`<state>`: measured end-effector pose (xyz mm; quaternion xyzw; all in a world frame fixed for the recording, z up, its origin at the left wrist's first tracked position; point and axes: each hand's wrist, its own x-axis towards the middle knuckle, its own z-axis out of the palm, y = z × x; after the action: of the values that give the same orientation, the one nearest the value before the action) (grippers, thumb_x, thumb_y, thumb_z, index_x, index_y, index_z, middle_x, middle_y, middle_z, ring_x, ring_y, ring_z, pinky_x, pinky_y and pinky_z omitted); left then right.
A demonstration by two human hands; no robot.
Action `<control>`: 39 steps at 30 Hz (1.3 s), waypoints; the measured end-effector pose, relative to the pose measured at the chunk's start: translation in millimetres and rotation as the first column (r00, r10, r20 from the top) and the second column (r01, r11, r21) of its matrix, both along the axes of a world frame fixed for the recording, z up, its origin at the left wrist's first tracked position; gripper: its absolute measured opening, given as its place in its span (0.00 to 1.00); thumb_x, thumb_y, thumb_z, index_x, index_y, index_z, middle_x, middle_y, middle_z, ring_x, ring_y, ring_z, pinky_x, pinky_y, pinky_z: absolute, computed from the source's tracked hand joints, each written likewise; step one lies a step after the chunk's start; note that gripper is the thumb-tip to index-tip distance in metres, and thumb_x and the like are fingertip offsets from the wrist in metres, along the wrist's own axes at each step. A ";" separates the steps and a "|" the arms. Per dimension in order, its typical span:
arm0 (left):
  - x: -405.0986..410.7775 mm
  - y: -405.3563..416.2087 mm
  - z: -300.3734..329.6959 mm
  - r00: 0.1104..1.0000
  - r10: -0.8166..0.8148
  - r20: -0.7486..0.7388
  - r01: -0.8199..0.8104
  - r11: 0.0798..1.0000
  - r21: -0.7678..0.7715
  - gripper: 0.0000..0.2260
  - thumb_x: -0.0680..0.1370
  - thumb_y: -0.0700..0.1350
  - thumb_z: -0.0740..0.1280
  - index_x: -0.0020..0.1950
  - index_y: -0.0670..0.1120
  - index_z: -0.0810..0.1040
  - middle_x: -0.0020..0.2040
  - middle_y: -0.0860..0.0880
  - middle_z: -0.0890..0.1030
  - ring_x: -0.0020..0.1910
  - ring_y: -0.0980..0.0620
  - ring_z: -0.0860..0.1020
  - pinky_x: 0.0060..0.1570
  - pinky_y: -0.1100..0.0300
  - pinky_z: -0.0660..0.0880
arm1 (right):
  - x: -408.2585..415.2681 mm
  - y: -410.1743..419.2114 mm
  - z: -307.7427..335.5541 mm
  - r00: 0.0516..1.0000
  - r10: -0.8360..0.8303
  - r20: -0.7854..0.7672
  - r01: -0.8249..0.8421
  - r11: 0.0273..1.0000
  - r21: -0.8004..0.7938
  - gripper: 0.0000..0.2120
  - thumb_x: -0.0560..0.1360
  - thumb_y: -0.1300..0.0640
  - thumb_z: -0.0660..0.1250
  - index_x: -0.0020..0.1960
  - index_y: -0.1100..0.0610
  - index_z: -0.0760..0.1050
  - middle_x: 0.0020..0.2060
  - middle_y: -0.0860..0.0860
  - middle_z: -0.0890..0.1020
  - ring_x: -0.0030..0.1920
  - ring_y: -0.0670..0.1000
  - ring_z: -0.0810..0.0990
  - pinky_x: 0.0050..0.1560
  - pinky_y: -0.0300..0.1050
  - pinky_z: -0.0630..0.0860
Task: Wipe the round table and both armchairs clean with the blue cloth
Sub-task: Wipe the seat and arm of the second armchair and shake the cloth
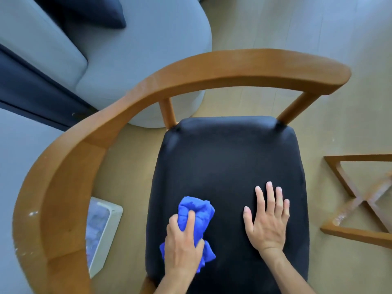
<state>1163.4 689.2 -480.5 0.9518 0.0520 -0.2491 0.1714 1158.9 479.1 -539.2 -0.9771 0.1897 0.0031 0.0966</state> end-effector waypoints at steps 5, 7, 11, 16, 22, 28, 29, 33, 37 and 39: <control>102.2 -30.5 1.1 0.982 -0.075 0.173 0.078 0.997 -0.010 0.24 0.76 0.47 0.66 0.71 0.51 0.65 0.66 0.45 0.62 0.58 0.45 0.68 0.55 0.52 0.71 | -0.7 -2.5 -7.3 0.999 0.012 0.038 -0.012 1.000 -0.016 0.29 0.75 0.45 0.54 0.72 0.58 0.65 0.75 0.58 0.61 0.76 0.61 0.56 0.74 0.62 0.51; 168.5 -56.6 1.9 0.973 -0.095 0.213 0.091 0.996 0.025 0.24 0.76 0.46 0.65 0.70 0.52 0.63 0.63 0.44 0.62 0.56 0.43 0.68 0.49 0.51 0.70 | -3.0 -2.5 -10.8 0.998 0.011 0.058 -0.010 1.000 -0.019 0.29 0.75 0.45 0.54 0.73 0.58 0.64 0.75 0.57 0.61 0.76 0.61 0.56 0.75 0.61 0.51; 187.4 -65.0 -4.0 0.969 -0.106 0.221 0.091 0.993 0.080 0.25 0.76 0.46 0.66 0.71 0.51 0.62 0.62 0.43 0.63 0.54 0.43 0.68 0.46 0.50 0.72 | -2.2 -3.6 -13.0 0.998 0.011 0.068 -0.010 1.000 -0.029 0.29 0.75 0.45 0.54 0.73 0.57 0.63 0.75 0.57 0.61 0.76 0.60 0.55 0.75 0.60 0.50; 66.0 -26.2 -5.7 0.990 -0.012 0.140 0.002 0.998 0.070 0.26 0.75 0.46 0.66 0.72 0.50 0.64 0.61 0.44 0.64 0.52 0.45 0.69 0.47 0.50 0.74 | -0.5 -1.9 -5.0 0.999 0.012 0.031 -0.012 1.000 -0.009 0.30 0.76 0.44 0.54 0.73 0.58 0.64 0.75 0.58 0.61 0.76 0.61 0.55 0.74 0.61 0.50; -10.8 -3.0 7.0 0.995 0.088 -0.054 -0.084 0.994 0.063 0.26 0.76 0.50 0.65 0.72 0.54 0.60 0.62 0.50 0.61 0.57 0.50 0.70 0.49 0.56 0.74 | -1.1 -1.5 -4.2 0.999 0.001 0.033 -0.002 1.000 0.011 0.30 0.75 0.44 0.53 0.73 0.59 0.65 0.76 0.57 0.60 0.76 0.61 0.55 0.74 0.61 0.50; 46.5 13.7 2.2 0.981 0.189 0.052 -0.186 0.981 -0.057 0.25 0.73 0.45 0.65 0.67 0.59 0.63 0.60 0.53 0.62 0.53 0.47 0.73 0.47 0.49 0.75 | -3.0 -2.4 -9.5 0.998 0.012 0.056 -0.013 1.000 0.014 0.30 0.76 0.44 0.53 0.73 0.58 0.62 0.76 0.57 0.58 0.76 0.61 0.53 0.75 0.59 0.46; 44.6 12.8 1.8 0.975 0.211 0.071 -0.204 0.975 -0.088 0.25 0.72 0.44 0.66 0.66 0.59 0.64 0.60 0.52 0.63 0.53 0.47 0.74 0.47 0.49 0.76 | -3.4 -2.5 -9.3 0.998 0.014 0.055 -0.015 1.000 0.014 0.29 0.76 0.44 0.53 0.74 0.58 0.62 0.76 0.57 0.58 0.76 0.60 0.53 0.75 0.59 0.46; 70.5 29.2 -3.6 0.856 0.473 0.206 -0.457 0.881 -0.123 0.25 0.73 0.43 0.67 0.68 0.51 0.64 0.59 0.44 0.66 0.54 0.40 0.73 0.45 0.50 0.72 | -4.6 -2.5 -6.8 0.999 0.019 0.029 -0.020 0.999 0.029 0.29 0.77 0.44 0.53 0.74 0.57 0.61 0.77 0.56 0.57 0.77 0.60 0.52 0.75 0.59 0.45; 73.8 56.4 -11.2 0.787 0.612 0.083 -0.617 0.783 0.079 0.24 0.76 0.46 0.64 0.70 0.47 0.60 0.63 0.38 0.64 0.57 0.35 0.71 0.44 0.48 0.68 | -4.9 -2.7 -4.0 0.999 0.034 -0.005 -0.034 0.999 0.039 0.29 0.78 0.46 0.55 0.75 0.57 0.60 0.77 0.57 0.56 0.77 0.61 0.51 0.75 0.60 0.46; 54.2 48.8 -11.2 0.745 0.666 0.042 -0.665 0.738 0.112 0.26 0.77 0.48 0.63 0.72 0.46 0.58 0.65 0.37 0.63 0.58 0.34 0.70 0.42 0.48 0.66 | -3.5 -2.0 -2.1 0.999 0.038 -0.030 -0.037 0.998 0.045 0.29 0.78 0.46 0.55 0.75 0.57 0.59 0.77 0.57 0.55 0.77 0.61 0.50 0.75 0.61 0.45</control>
<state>1217.6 738.0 -491.6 0.8788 0.4032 -0.1684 0.1917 1155.4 477.1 -541.3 -0.9779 0.1726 0.0244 0.1151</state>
